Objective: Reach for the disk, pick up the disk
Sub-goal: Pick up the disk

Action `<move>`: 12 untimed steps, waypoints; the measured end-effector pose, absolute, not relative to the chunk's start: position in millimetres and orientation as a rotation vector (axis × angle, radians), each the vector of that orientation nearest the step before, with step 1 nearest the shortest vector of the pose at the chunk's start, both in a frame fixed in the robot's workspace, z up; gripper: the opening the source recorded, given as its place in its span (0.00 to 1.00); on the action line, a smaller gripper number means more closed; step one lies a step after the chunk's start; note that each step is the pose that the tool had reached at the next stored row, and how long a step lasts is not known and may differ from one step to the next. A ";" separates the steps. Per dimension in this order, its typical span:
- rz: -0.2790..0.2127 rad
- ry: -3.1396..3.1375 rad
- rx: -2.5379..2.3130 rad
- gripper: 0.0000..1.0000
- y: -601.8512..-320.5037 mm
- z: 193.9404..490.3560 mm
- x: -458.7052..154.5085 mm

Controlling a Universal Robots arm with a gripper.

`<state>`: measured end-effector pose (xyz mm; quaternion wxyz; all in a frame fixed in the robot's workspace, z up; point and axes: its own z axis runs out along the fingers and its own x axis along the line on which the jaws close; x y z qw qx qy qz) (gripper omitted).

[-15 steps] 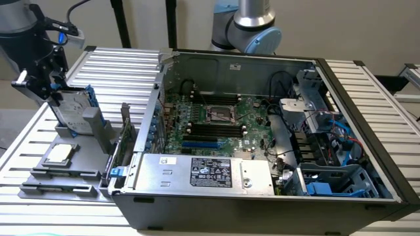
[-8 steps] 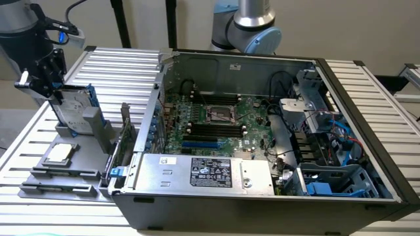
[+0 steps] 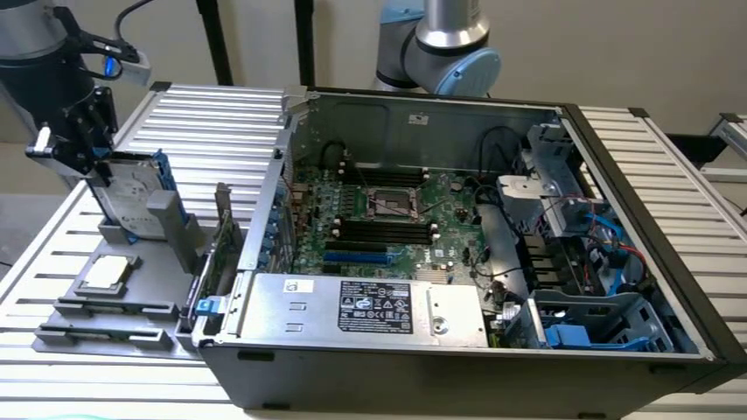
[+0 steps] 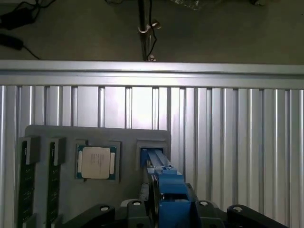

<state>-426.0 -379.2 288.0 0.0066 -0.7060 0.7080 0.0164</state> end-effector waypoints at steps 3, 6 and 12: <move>0.051 2.215 -2.209 0.38 -382.2 287.9 -426.3; 0.051 2.215 -2.209 0.38 -385.1 288.0 -426.6; 0.051 2.215 -2.209 0.38 -387.7 288.0 -426.6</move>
